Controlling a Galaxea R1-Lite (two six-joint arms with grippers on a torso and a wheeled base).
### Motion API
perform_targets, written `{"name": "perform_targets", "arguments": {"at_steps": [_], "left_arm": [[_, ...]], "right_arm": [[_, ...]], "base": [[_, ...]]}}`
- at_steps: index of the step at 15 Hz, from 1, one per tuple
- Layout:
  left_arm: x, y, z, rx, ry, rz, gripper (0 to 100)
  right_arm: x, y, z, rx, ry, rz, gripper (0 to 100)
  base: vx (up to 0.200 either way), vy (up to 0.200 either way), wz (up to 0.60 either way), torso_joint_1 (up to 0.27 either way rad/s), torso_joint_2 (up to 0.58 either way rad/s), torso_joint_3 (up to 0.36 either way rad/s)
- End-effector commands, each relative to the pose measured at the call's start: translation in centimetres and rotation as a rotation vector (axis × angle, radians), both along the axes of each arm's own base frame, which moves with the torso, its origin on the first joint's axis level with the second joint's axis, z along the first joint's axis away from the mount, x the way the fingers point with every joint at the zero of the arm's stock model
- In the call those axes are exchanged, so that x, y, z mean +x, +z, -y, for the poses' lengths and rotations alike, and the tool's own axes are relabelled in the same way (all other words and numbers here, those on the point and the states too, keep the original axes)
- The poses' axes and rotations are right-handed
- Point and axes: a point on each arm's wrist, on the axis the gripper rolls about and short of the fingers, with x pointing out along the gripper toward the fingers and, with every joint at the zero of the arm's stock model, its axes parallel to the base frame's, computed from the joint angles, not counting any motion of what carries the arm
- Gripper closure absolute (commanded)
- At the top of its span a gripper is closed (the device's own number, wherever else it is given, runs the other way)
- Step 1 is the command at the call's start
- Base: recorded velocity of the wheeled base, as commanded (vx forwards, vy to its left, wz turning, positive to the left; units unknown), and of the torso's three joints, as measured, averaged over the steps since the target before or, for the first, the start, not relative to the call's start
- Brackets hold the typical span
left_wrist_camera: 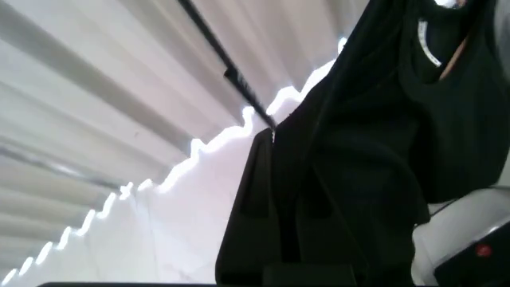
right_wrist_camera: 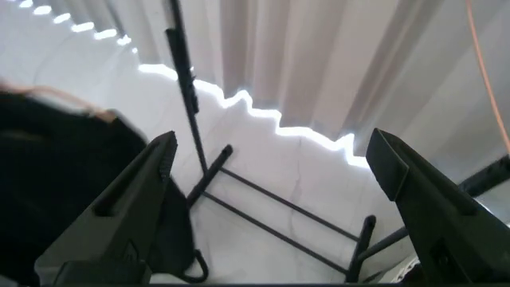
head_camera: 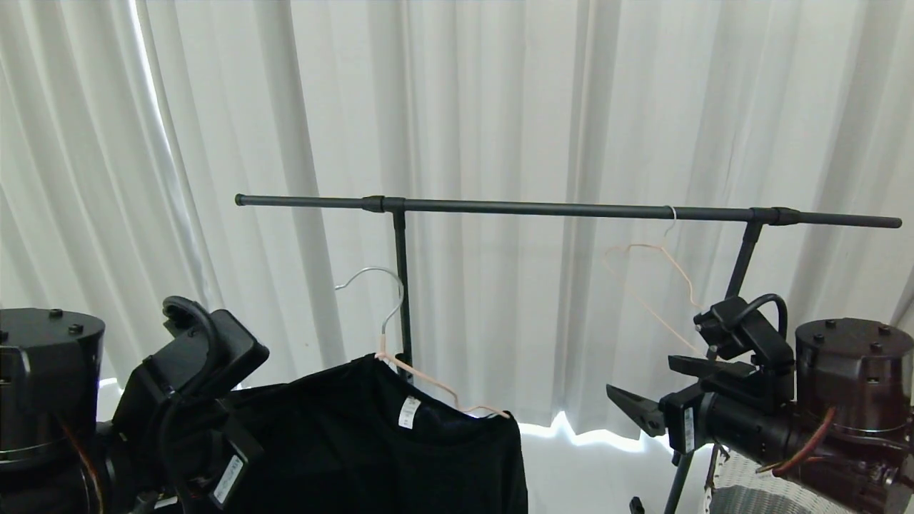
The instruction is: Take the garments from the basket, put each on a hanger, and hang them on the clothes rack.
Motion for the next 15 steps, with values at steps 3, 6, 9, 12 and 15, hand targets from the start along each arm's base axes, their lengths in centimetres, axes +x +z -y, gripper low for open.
{"name": "perform_targets", "arguments": {"at_steps": [3, 6, 9, 12, 15], "left_arm": [[0.1, 0.1, 0.2, -0.04, -0.01, 0.007, 100], [0.2, 0.6, 0.8, -0.158, -0.059, 0.046, 100], [-0.4, -0.2, 1.0, -0.176, -0.101, 0.062, 100], [-0.4, -0.1, 1.6, -0.181, -0.19, 0.128, 100], [-0.8, 0.3, 2.0, -0.151, -0.259, 0.168, 100]], "right_arm": [[-0.3, 0.9, 0.1, -0.013, 0.072, 0.044, 0], [-0.6, 2.0, -0.1, -0.067, 0.239, 0.081, 0], [-0.3, 5.4, -1.7, -0.095, 0.432, 0.105, 0], [-1.6, 7.6, -4.3, -0.112, 0.652, 0.059, 0], [-2.1, 6.9, -6.2, -0.173, 0.78, 0.026, 0]], "base": [[0.0, 0.0, 0.0, 0.0, 0.0, 0.0], [0.0, 0.0, 0.0, 0.0, 0.0, 0.0], [0.0, 0.0, 0.0, 0.0, 0.0, 0.0], [0.0, 0.0, 0.0, 0.0, 0.0, 0.0], [0.0, 0.0, 0.0, 0.0, 0.0, 0.0]]}}
